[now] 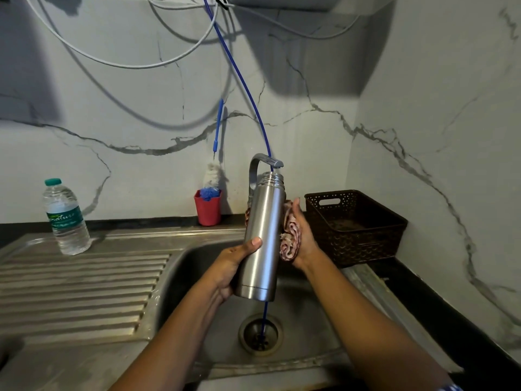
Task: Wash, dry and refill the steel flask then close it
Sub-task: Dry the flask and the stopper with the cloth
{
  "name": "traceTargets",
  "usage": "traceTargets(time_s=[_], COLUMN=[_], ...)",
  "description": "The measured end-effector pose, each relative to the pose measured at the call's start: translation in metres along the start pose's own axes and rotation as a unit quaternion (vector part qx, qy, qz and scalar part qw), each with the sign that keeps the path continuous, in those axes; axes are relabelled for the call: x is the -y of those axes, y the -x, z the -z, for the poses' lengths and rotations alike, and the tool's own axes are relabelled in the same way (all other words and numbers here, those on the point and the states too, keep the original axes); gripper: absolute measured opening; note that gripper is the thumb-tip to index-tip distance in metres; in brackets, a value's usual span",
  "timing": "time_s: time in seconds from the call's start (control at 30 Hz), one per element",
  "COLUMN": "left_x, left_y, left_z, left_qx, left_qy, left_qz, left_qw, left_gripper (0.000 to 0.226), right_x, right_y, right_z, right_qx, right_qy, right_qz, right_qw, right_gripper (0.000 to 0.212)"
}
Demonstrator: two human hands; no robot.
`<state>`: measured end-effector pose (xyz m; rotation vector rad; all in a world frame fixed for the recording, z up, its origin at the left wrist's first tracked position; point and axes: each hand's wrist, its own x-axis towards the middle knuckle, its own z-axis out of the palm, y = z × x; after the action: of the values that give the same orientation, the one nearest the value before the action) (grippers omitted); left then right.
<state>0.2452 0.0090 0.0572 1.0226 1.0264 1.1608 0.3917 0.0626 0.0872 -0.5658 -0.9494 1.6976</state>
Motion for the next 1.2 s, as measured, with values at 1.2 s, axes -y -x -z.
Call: traceTargets(time_s=[1.2], left_x=[-0.086], left_y=[0.140], left_z=[0.236], left_qx=[-0.444], left_qy=[-0.159], left_qz=[-0.197], left_qw=[0.859], left_gripper=[0.069], right_x=[-0.153], right_y=[0.007], right_z=[-0.086], right_qx=[-0.137], right_qy=[0.018], right_qz=[-0.080], right_qw=[0.987], right_gripper=[0.039])
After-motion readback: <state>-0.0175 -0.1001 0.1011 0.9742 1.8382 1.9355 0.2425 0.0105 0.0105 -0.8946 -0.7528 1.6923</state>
